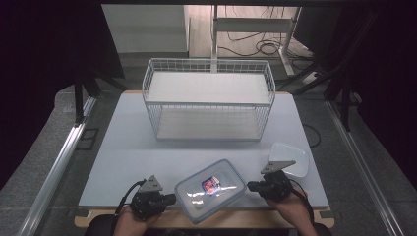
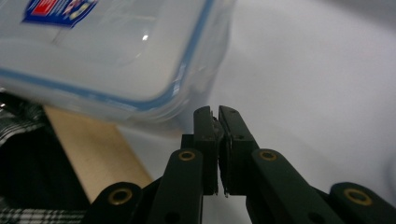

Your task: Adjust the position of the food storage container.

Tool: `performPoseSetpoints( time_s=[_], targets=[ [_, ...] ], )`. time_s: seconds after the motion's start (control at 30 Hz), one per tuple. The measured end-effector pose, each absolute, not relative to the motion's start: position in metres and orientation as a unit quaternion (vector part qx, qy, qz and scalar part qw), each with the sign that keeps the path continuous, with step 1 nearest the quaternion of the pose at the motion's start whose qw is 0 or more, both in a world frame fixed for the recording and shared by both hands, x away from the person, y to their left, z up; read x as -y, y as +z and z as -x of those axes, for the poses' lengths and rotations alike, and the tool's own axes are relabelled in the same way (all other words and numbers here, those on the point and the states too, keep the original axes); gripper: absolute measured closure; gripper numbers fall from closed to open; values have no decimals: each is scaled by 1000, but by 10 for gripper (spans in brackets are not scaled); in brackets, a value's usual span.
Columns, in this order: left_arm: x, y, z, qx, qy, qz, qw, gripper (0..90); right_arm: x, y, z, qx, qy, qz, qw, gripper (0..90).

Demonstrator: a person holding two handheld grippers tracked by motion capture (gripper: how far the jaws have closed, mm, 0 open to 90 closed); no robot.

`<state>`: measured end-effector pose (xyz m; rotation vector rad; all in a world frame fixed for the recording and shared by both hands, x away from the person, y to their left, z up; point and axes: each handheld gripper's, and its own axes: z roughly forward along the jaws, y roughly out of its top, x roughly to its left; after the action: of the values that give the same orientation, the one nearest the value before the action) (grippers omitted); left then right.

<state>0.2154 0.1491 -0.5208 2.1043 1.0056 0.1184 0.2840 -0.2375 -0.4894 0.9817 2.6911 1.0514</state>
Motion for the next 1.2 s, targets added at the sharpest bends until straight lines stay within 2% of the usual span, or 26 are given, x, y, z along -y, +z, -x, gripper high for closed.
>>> performPoseSetpoints(
  time_s=[0.67,1.2],
  targets=[
    [-138,-522,-267,-416,76,-830,364,887,227,-493,-285,-875,336,-341,69,891],
    [-144,-522,-325,-437,95,-822,353,893,208,-496,-310,-874,338,-340,83,890]
  ],
)
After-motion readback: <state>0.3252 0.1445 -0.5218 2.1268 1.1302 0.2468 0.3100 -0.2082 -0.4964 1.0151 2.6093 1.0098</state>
